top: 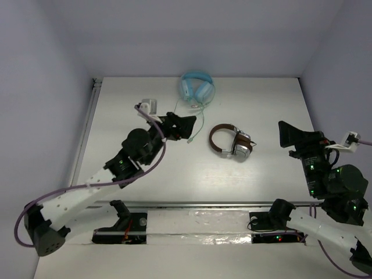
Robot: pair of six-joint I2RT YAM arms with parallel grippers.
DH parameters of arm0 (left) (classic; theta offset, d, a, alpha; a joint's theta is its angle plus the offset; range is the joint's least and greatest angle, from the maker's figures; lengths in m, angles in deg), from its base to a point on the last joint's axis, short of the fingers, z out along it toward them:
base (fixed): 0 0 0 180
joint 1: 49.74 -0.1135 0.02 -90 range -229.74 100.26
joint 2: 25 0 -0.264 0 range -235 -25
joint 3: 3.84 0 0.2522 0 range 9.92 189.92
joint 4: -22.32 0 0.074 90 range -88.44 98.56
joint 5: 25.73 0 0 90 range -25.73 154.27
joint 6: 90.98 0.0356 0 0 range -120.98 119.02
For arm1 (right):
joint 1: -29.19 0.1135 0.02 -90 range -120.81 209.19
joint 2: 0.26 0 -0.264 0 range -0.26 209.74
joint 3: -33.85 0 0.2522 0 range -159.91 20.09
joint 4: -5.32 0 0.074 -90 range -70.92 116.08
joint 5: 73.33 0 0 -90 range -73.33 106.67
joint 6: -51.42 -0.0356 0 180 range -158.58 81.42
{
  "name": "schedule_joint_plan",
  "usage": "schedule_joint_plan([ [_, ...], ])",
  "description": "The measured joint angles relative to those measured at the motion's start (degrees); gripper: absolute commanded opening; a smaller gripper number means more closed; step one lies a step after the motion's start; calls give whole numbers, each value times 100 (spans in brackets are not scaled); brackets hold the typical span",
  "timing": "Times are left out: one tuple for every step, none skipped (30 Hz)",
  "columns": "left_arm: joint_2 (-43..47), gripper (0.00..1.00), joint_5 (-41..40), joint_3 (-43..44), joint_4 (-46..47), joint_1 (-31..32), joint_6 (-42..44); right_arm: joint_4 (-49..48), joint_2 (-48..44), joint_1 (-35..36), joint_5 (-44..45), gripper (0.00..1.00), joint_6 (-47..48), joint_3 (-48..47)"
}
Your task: Wrap the headphones
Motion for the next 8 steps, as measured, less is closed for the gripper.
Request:
schedule_joint_plan([
  [297,81,13,-136,-44,0,2,-17,42,0,0,100,96,-120],
  [542,81,20,-232,-151,0,2,-39,52,0,2,100,151,-197],
  [800,81,20,-304,-273,0,2,-59,55,0,9,100,212,-260],
  [1049,81,22,-352,-374,0,2,-81,50,0,24,100,271,-302],
  [1287,81,20,-385,-487,0,9,-109,50,0,33,100,313,-321],
  [1488,81,20,-407,-553,0,26,-146,50,0,57,100,352,-326],
  [1692,81,20,-437,-590,0,44,-151,55,0,90,100,385,-326],
  [1847,82,2,-459,-660,0,46,-151,63,0,136,100,411,-326],
])
